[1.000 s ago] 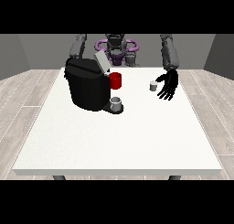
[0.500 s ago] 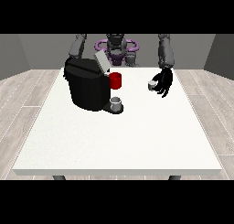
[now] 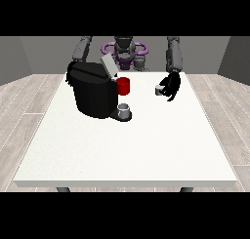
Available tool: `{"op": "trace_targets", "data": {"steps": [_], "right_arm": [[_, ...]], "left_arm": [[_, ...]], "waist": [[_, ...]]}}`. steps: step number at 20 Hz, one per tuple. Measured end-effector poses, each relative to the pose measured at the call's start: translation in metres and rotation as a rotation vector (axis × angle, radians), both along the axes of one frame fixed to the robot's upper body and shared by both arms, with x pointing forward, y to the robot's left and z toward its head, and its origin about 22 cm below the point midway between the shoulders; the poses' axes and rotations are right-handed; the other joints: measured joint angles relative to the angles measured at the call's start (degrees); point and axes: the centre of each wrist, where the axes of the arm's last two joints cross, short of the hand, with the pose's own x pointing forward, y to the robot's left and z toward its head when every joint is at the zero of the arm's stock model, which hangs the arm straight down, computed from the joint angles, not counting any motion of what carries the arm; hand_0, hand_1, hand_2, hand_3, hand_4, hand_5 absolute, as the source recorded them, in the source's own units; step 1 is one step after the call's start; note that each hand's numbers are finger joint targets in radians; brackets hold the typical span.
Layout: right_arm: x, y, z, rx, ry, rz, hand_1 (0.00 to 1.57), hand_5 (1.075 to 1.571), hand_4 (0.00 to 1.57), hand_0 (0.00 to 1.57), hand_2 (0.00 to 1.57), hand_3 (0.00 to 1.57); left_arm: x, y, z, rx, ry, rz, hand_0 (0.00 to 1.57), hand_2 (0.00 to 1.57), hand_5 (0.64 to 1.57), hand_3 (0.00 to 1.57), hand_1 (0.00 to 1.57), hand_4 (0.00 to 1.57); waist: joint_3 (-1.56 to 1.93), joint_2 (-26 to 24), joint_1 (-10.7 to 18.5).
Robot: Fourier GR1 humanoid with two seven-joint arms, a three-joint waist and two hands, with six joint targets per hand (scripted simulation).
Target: Insert the coffee pod into the coffee machine and close the lid
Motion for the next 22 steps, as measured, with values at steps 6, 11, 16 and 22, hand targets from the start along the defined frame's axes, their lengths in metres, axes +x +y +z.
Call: {"op": "trace_targets", "data": {"steps": [6, 11, 16, 22], "right_arm": [[-0.005, -0.008, -0.010, 0.016, 0.029, -0.024, 0.00, 1.571, 0.28, 0.00, 0.00, 0.00], [-0.012, -0.014, -0.025, 0.011, 0.057, -0.036, 0.00, 1.571, 0.29, 0.00, 0.00, 0.00], [-0.017, -0.010, -0.034, -0.005, 0.111, -0.025, 0.00, 1.571, 0.27, 0.00, 0.00, 0.00], [-0.018, -0.009, -0.037, -0.011, 0.120, -0.014, 0.00, 1.571, 0.32, 0.00, 0.00, 0.00]], "left_arm": [[0.001, -0.013, -0.007, -0.063, -0.008, -0.063, 1.40, 1.40, 1.571, 1.31, 1.40, 0.63], [0.010, -0.014, 0.005, -0.120, -0.005, -0.087, 1.51, 1.44, 1.571, 1.30, 1.51, 0.57], [0.017, -0.035, 0.013, -0.149, 0.030, -0.112, 1.42, 1.41, 1.571, 1.33, 1.42, 0.57], [0.038, -0.054, 0.048, -0.205, 0.019, -0.126, 1.46, 1.47, 1.571, 1.42, 1.46, 0.63]], "waist": [[-0.30, -1.8, 1.0], [-0.36, -3.5, 2.0], [-0.37, -7.5, 2.5], [-0.38, -9.3, 2.4]]}}
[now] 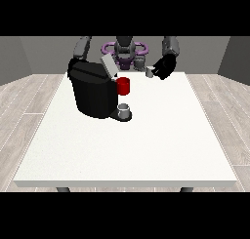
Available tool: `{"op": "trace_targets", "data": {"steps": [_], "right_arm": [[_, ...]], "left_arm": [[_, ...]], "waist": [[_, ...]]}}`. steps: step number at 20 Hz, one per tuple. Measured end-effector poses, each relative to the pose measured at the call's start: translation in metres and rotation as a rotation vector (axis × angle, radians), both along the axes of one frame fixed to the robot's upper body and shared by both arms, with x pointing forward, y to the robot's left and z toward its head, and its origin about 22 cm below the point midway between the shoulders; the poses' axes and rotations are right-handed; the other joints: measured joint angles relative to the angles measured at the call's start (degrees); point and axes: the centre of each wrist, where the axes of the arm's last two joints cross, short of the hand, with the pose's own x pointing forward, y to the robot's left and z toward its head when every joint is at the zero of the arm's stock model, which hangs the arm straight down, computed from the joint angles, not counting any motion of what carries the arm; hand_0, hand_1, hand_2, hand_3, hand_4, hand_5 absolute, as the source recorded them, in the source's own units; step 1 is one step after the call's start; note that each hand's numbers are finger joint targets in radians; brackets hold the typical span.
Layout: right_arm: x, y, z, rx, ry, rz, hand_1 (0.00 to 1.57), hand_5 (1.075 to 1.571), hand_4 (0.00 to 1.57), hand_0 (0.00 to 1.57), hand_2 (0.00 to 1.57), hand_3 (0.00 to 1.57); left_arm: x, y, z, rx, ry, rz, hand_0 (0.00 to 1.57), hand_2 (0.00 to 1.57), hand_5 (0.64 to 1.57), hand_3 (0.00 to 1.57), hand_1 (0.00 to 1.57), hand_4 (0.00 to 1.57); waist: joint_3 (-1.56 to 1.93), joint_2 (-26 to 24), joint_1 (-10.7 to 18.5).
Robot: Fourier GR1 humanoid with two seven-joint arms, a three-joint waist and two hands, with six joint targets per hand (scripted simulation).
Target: Insert the coffee pod into the coffee machine and close the lid
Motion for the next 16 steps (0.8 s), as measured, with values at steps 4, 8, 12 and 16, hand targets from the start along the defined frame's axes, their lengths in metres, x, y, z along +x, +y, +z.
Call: {"op": "trace_targets", "data": {"steps": [4, 8, 12, 16], "right_arm": [[-0.001, -0.012, -0.002, -0.002, -0.008, -0.008, 0.00, 1.571, 0.31, 0.00, 0.00, 0.00], [0.000, -0.017, -0.001, -0.012, 0.000, -0.013, 0.00, 1.571, 0.20, 0.00, 0.00, 0.00], [0.001, -0.015, 0.002, -0.002, -0.023, 0.010, 0.00, 1.571, 0.21, 0.00, 0.00, 0.00], [0.008, -0.017, 0.004, 0.003, -0.039, 0.008, 0.00, 1.571, 0.23, 0.00, 0.00, 0.00]], "left_arm": [[0.008, -0.019, 0.018, -0.002, -0.012, -0.027, 1.46, 1.47, 1.571, 1.42, 1.46, 0.63], [0.010, -0.031, 0.029, -0.010, -0.012, -0.034, 1.46, 1.45, 1.571, 1.40, 1.46, 0.62], [0.018, -0.039, 0.046, -0.028, -0.040, -0.008, 1.37, 1.41, 1.571, 1.37, 1.37, 0.65], [0.030, -0.054, 0.080, -0.079, -0.067, 0.003, 1.46, 1.45, 1.571, 1.33, 1.46, 0.62]], "waist": [[0.02, 0.0, 0.1], [0.01, -0.4, 0.0], [0.00, 0.3, -1.6], [0.01, 1.9, -2.0]]}}
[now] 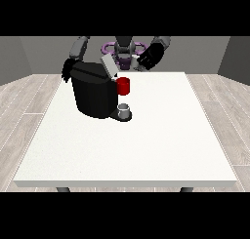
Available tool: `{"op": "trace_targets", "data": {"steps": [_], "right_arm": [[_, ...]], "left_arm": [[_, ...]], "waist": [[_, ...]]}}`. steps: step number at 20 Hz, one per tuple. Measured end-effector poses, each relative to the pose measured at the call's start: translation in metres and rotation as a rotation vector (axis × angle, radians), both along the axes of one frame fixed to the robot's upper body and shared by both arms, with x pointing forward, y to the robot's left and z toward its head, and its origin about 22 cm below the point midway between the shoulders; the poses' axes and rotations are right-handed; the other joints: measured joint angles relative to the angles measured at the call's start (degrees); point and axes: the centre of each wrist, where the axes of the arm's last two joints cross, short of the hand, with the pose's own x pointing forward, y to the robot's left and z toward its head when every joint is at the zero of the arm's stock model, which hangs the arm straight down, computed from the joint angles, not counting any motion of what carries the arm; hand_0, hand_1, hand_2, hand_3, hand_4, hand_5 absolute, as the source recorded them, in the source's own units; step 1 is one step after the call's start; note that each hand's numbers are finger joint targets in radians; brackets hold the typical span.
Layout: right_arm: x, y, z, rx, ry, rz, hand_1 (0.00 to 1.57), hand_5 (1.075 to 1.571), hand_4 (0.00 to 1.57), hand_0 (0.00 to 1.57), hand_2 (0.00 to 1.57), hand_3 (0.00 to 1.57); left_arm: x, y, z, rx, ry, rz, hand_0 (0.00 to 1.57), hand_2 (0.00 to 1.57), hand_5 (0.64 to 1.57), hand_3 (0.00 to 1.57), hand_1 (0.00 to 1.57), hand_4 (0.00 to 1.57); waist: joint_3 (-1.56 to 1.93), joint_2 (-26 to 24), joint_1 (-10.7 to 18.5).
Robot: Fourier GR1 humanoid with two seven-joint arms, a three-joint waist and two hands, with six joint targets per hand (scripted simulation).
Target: Insert the coffee pod into the coffee machine and close the lid
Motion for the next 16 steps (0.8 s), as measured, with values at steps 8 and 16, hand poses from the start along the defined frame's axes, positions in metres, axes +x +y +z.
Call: {"op": "trace_targets", "data": {"steps": [8, 16], "right_arm": [[0.012, 0.010, 0.016, 0.004, -0.090, 0.103, 0.00, 1.571, 0.00, 0.00, 0.00, 0.00], [0.033, 0.017, 0.032, 0.011, -0.175, 0.185, 0.00, 1.571, 0.31, 0.00, 0.00, 0.00]], "left_arm": [[0.015, 0.011, 0.037, -0.039, -0.069, 0.079, 1.45, 1.47, 1.571, 1.36, 1.45, 0.65], [0.027, 0.016, 0.087, -0.073, -0.151, 0.130, 1.51, 1.50, 1.571, 1.43, 1.51, 0.60]], "waist": [[-0.01, 5.6, -4.0], [-0.01, 11.1, -5.3]]}}
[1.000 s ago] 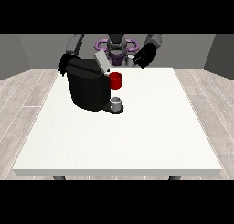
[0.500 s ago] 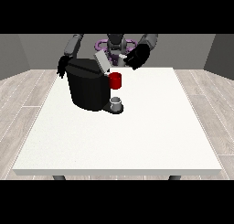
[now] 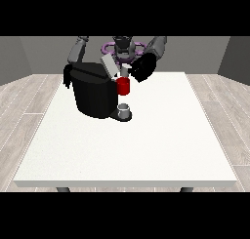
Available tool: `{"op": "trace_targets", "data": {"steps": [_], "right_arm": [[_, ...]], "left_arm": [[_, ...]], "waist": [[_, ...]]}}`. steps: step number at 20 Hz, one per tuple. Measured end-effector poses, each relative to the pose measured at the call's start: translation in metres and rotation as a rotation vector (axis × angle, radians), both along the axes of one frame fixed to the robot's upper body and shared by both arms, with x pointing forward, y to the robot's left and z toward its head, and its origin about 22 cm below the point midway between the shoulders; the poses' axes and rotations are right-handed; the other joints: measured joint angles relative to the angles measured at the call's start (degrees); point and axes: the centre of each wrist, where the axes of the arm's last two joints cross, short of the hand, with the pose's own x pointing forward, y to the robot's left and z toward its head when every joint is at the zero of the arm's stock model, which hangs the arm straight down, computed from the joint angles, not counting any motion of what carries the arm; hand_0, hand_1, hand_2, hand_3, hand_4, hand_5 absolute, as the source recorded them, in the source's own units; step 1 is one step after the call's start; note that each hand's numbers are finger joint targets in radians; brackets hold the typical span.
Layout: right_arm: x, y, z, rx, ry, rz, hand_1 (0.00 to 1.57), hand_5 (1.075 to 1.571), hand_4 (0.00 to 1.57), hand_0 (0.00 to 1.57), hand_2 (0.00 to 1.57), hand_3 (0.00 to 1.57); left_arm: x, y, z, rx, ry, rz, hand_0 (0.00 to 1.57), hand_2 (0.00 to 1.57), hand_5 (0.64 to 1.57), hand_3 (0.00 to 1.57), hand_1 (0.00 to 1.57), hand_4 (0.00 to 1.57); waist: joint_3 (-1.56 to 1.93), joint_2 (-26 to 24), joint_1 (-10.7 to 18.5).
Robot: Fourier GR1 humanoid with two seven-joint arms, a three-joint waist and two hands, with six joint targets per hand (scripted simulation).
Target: Insert the coffee pod into the coffee machine and close the lid
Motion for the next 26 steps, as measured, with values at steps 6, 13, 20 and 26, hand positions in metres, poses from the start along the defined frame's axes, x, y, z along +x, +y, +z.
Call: {"op": "trace_targets", "data": {"steps": [6, 13, 20, 26], "right_arm": [[0.011, -0.012, 0.010, 0.003, -0.029, 0.004, 0.00, 1.571, 0.17, 0.00, 0.00, 0.00], [0.027, -0.003, 0.029, -0.014, -0.062, 0.020, 0.00, 1.571, 0.23, 0.00, 0.00, 0.00], [0.033, 0.001, 0.032, -0.022, -0.063, 0.023, 0.00, 1.571, 0.26, 0.00, 0.00, 0.00], [0.039, -0.004, 0.033, -0.007, -0.081, 0.020, 0.00, 1.571, 0.32, 0.00, 0.00, 0.00]], "left_arm": [[0.003, 0.012, 0.028, -0.042, -0.035, 0.015, 1.45, 1.48, 1.571, 1.39, 1.45, 0.61], [0.004, 0.031, 0.048, -0.005, -0.081, 0.026, 1.49, 1.51, 1.571, 1.44, 1.49, 0.70], [0.004, 0.040, 0.060, 0.002, -0.111, 0.059, 1.43, 1.46, 1.571, 1.36, 1.43, 0.61], [0.005, 0.030, 0.068, 0.021, -0.139, 0.060, 1.41, 1.44, 1.571, 1.37, 1.41, 0.63]], "waist": [[0.03, 3.2, -0.6], [0.05, 5.9, -1.9], [0.04, 7.1, -2.6], [-0.05, 8.0, -2.2]]}}
